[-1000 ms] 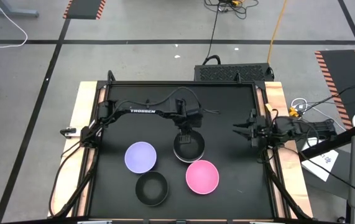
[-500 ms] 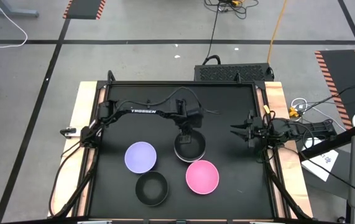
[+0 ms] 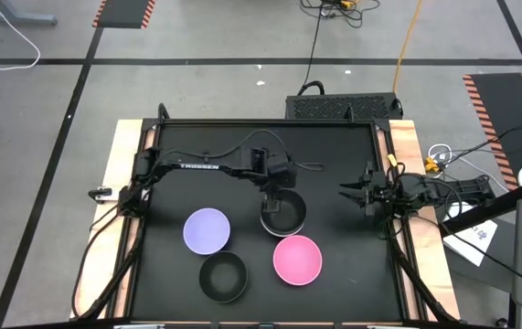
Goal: Nest bowls inside each other
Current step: Stack the pink bowl into the black bowl
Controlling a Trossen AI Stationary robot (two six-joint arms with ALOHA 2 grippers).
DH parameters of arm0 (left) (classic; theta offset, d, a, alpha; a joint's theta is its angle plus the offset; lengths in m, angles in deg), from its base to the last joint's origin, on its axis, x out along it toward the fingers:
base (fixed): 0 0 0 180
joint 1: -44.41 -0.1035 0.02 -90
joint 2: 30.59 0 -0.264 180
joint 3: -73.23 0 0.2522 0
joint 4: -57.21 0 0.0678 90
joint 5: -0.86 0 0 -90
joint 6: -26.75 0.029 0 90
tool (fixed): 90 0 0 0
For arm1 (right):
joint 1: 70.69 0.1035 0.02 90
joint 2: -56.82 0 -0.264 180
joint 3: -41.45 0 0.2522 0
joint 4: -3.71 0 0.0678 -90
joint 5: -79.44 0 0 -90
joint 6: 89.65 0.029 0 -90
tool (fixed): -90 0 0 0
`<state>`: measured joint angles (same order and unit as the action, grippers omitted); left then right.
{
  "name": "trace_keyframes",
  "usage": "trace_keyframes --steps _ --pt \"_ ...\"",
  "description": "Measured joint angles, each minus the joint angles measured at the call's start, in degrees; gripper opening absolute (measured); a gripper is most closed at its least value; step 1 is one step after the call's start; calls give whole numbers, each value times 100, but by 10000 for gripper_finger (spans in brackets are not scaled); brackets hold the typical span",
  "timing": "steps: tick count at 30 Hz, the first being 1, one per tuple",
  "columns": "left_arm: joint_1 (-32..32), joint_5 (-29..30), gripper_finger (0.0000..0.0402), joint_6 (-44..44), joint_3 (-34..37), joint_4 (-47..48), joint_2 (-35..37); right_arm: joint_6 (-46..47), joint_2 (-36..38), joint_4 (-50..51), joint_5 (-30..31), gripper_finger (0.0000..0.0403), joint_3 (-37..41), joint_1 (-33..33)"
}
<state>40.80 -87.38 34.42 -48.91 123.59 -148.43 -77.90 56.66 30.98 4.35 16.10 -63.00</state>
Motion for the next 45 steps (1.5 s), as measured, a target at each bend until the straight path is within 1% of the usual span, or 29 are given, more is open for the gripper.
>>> trace_keyframes --steps 5,7,9,11,15,17,19,24,26,29,31,32,36,38,41,45 --pt "79 -17 223 134 2 83 615 2 -2 -3 -2 114 0 -1" --pt "146 -194 224 211 77 -81 949 2 0 -20 -1 114 0 -1" --pt "222 -300 225 243 285 -292 1356 2 -1 -25 -3 114 0 -1" --pt "304 -268 225 252 603 -571 1831 0 0 -44 -4 114 -2 -1" --pt "406 198 225 161 1552 -1076 2938 -7 -2 -39 -2 114 -2 -1" --pt "446 522 225 -9 2120 -1402 3524 -9 0 -42 -4 114 -2 -1" --pt "479 720 225 -155 2746 -1703 4104 -11 -1 -43 -1 114 -2 -1" --pt "499 805 225 -568 4199 -2767 5417 -34 -2 -176 -4 114 -2 -1" --pt "497 568 225 -634 4797 -3331 5830 -44 0 -232 -2 114 -2 -1" --pt "502 -58 225 -672 5694 -4481 6230 -46 -2 -233 -2 114 -2 -1" --pt "508 -294 225 -616 6205 -5024 6358 -46 0 -235 -2 114 -2 -1" --pt "505 -313 225 -551 6413 -5200 6406 -46 -2 -235 -2 114 -2 -1" --pt "374 -278 225 -323 7063 -5666 6523 3 -2 -241 -2 114 -2 -1" --pt "259 -153 225 -161 7304 -5710 6636 46 0 -251 -2 114 -2 -1" --pt "7 236 225 -69 7610 -5726 6831 55 0 -253 -2 114 -2 -1" --pt "-282 286 225 -118 7958 -5742 7318 61 -2 -252 -2 114 -2 -1"
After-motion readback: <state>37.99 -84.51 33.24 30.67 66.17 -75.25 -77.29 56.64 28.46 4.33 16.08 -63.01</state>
